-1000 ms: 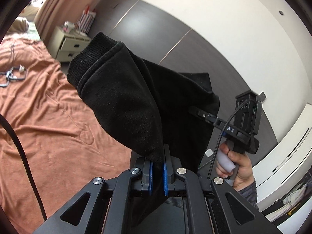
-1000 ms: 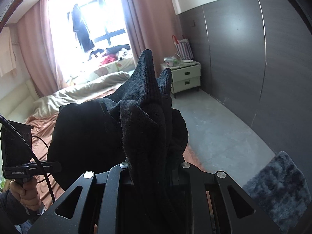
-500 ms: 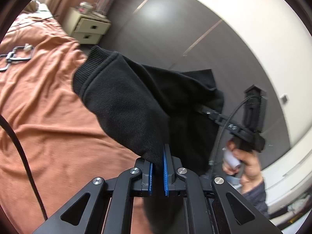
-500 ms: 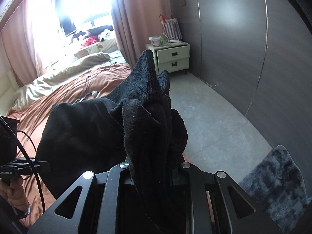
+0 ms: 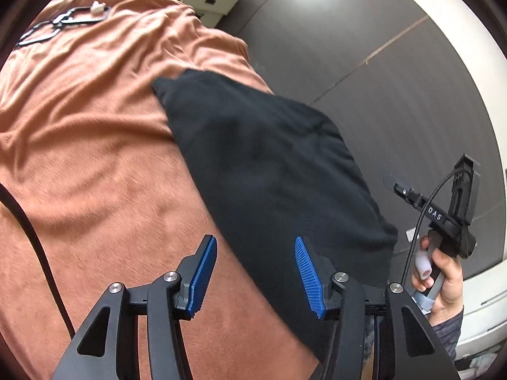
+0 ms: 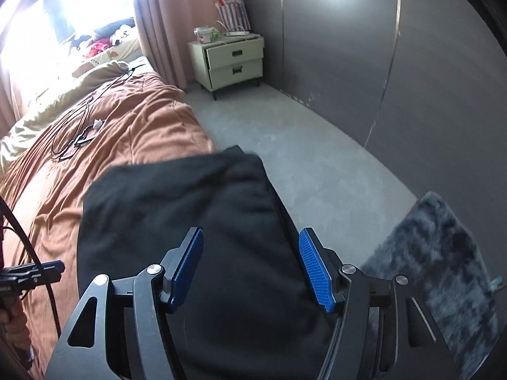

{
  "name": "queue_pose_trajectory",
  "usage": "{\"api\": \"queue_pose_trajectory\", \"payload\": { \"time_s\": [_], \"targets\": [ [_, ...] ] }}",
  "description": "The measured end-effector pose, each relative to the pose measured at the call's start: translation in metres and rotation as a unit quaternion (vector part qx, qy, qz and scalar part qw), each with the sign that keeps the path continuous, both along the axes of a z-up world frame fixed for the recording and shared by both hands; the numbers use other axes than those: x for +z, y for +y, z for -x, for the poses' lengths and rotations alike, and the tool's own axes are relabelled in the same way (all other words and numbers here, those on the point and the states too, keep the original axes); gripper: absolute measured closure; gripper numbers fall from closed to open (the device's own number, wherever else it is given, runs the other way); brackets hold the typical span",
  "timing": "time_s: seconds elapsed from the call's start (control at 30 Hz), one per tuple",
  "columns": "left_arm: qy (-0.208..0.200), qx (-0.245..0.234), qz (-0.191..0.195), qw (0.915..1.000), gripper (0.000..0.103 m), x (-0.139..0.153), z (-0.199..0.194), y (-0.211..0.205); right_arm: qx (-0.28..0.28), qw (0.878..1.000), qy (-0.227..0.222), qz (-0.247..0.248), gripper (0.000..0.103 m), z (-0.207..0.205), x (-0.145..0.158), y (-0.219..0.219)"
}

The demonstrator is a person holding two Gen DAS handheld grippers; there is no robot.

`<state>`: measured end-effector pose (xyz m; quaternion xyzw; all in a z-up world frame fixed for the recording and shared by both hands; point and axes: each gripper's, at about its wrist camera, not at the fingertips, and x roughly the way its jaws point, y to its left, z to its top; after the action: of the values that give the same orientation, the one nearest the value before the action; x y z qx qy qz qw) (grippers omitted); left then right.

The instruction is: Fold small clothes

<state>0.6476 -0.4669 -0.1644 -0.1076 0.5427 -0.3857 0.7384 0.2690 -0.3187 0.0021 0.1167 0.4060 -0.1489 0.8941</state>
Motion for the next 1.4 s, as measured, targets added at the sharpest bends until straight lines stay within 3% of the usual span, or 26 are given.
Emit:
{"api": "queue_pose_trajectory", "payload": {
  "time_s": [0.1, 0.27, 0.43, 0.63, 0.77, 0.8, 0.93, 1.03, 1.17, 1.27, 1.3, 1.33, 1.4],
  "targets": [
    [0.001, -0.011, -0.007, 0.9999, 0.05, -0.003, 0.006, -0.01, -0.03, 1.0, 0.0, -0.005, 0.042, 0.032, 0.006, 0.006],
    [0.011, -0.006, -0.005, 0.9999, 0.05, -0.013, -0.01, -0.022, -0.084, 0.994, -0.022, -0.066, 0.042, 0.102, 0.006, 0.024],
    [0.021, -0.008, -0.004, 0.9997, 0.046, -0.02, -0.009, -0.026, -0.121, 0.975, -0.062, -0.177, 0.025, 0.147, -0.002, 0.016],
    [0.031, -0.019, 0.004, 0.9993, 0.046, -0.029, -0.002, -0.03, -0.122, 0.94, -0.093, -0.306, 0.025, 0.153, -0.024, 0.039],
    [0.045, -0.024, 0.012, 0.9986, 0.049, -0.035, 0.002, -0.032, -0.141, 0.93, -0.111, -0.32, 0.025, 0.155, -0.024, 0.049],
    [0.046, -0.024, 0.011, 0.9986, 0.055, -0.036, 0.003, -0.033, -0.145, 0.93, -0.119, -0.315, 0.028, 0.157, -0.022, 0.048],
    [0.038, -0.027, 0.001, 0.9989, 0.07, -0.039, 0.01, -0.039, -0.143, 0.935, -0.123, -0.301, 0.073, 0.177, -0.027, 0.032],
    [0.049, -0.02, 0.004, 0.9986, 0.076, -0.038, 0.016, -0.039, -0.134, 0.942, -0.126, -0.281, 0.083, 0.179, -0.03, 0.012],
    [0.054, -0.028, 0.009, 0.9981, 0.078, -0.037, 0.03, -0.041, -0.136, 0.947, -0.129, -0.261, 0.085, 0.177, -0.037, 0.001],
    [0.043, -0.029, -0.006, 0.9986, 0.076, -0.034, 0.037, -0.041, -0.15, 0.943, -0.117, -0.274, 0.082, 0.17, -0.058, -0.01],
    [0.043, -0.027, -0.015, 0.9986, 0.074, -0.034, 0.037, -0.041, -0.159, 0.942, -0.107, -0.277, 0.074, 0.172, -0.06, -0.009],
    [0.046, -0.024, -0.017, 0.9985, 0.073, -0.034, 0.038, -0.039, -0.169, 0.942, -0.095, -0.273, 0.057, 0.171, -0.061, -0.01],
    [0.052, -0.021, -0.014, 0.9983, 0.072, -0.033, 0.038, -0.034, -0.182, 0.948, -0.08, -0.247, 0.041, 0.174, -0.054, -0.003]
  ]
}}
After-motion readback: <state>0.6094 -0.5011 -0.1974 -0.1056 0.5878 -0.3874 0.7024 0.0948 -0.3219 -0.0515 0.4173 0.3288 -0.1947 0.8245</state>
